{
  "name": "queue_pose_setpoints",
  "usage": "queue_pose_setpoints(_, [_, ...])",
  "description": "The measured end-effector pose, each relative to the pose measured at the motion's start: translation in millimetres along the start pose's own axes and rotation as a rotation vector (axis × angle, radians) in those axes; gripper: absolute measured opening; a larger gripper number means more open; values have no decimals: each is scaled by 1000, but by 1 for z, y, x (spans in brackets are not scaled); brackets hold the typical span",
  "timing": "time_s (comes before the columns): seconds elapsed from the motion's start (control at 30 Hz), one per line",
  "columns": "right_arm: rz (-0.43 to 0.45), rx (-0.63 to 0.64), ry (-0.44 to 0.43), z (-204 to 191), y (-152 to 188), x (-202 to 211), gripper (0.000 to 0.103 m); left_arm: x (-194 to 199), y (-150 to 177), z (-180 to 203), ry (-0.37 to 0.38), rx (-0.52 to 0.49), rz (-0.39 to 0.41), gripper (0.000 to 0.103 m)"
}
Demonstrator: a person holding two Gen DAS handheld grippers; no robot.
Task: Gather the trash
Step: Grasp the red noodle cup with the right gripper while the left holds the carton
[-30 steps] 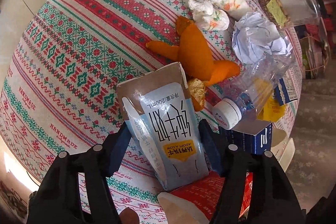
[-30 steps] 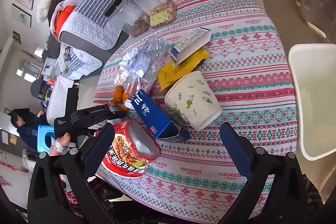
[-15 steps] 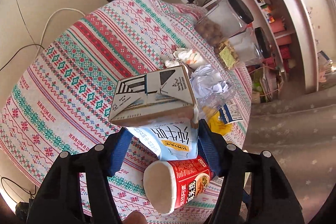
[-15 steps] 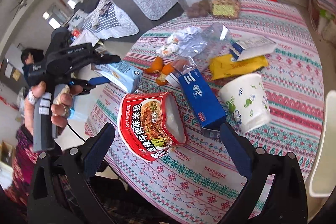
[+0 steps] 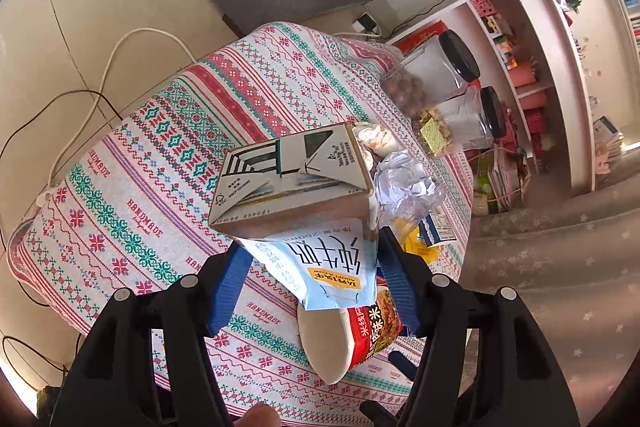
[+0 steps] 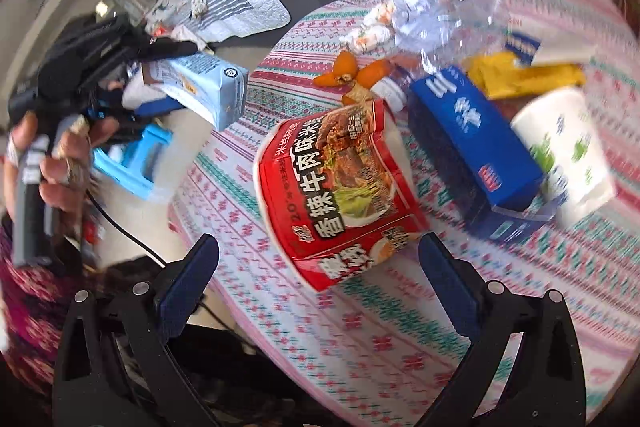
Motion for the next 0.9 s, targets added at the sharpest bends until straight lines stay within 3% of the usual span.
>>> queue_pose_setpoints(0.13, [36, -280, -159, 12, 3, -4, 96, 3, -1, -5, 3, 11, 4, 62])
queue_pose_setpoints(0.43, [81, -602, -205, 38, -2, -32, 96, -2, 1, -1, 12, -1, -12, 63])
queue_pose_setpoints(0.63, [77, -676, -193, 43, -3, -53, 95, -2, -1, -7, 5, 7, -11, 63])
queue_pose_setpoints(0.73, [62, -666, -210, 40, -4, -59, 81, -4, -1, -8, 2, 0, -16, 63])
queue_pose_setpoints(0.9, [64, -622, -168, 41, -3, -58, 76, -5, -2, -9, -4, -8, -14, 63])
Point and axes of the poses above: each gripper's, at about its wrist camera, not at the fingertips, and x roughly against the way its jaws point, z to its right, y to its underside, the point moved 9 cm from there along -x, roughly the way its jaws point, and after that the axes turned 2 degrees about -y, right-handed, at the moved point
